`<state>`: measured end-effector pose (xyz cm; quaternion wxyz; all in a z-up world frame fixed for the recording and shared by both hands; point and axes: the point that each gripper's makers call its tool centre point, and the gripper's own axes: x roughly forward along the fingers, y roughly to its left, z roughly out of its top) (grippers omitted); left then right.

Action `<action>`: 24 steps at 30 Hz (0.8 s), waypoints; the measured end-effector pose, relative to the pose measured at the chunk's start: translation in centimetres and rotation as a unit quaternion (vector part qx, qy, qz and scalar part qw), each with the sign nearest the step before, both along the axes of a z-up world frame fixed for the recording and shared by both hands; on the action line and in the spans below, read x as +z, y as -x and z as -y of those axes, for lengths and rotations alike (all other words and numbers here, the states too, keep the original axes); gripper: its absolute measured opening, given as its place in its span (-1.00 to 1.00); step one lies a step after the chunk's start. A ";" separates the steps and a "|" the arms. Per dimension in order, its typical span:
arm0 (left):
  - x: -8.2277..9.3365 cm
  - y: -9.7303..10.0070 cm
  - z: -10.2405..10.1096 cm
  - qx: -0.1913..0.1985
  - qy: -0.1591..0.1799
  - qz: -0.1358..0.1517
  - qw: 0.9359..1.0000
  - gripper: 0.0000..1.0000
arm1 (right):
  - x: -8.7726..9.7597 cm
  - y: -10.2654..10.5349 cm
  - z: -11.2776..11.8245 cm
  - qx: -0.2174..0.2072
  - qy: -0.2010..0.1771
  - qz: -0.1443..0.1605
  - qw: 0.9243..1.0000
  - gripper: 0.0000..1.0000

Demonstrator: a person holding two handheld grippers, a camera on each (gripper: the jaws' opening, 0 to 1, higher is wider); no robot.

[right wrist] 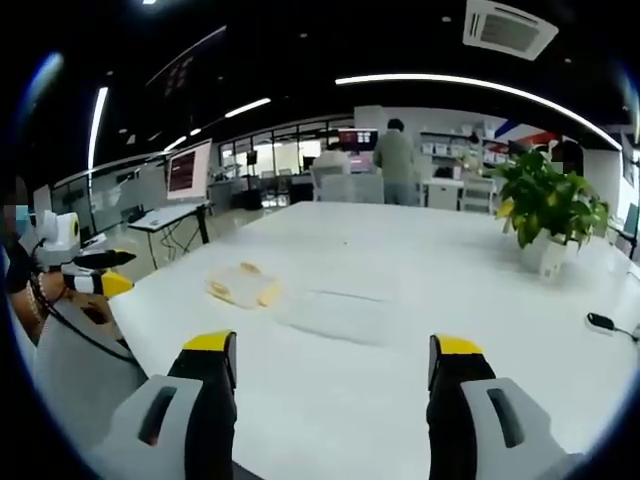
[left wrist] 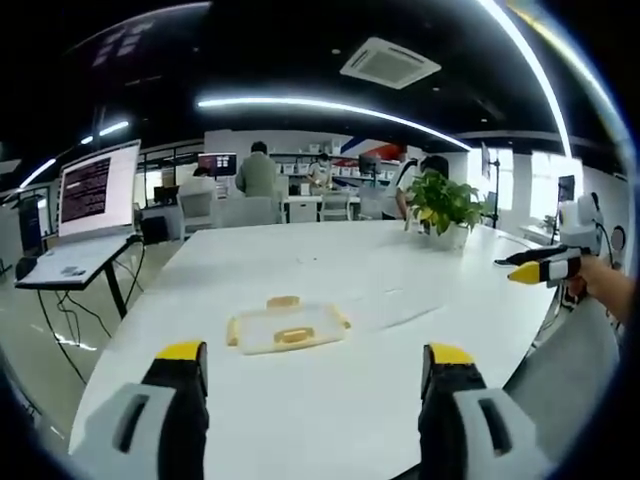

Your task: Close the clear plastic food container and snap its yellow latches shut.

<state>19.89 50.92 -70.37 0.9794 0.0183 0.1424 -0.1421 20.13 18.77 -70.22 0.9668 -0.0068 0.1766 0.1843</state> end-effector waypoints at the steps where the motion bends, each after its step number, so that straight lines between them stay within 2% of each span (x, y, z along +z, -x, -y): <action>1: 0.0 0.0 0.0 0.000 0.000 0.001 1.000 0.71 | 0.1 0.0 0.0 0.000 -0.001 0.002 1.000 0.52; 24: -0.2 -0.1 -0.2 0.001 0.001 -0.005 1.000 0.69 | -0.6 0.1 0.1 0.004 0.014 -0.012 1.000 0.43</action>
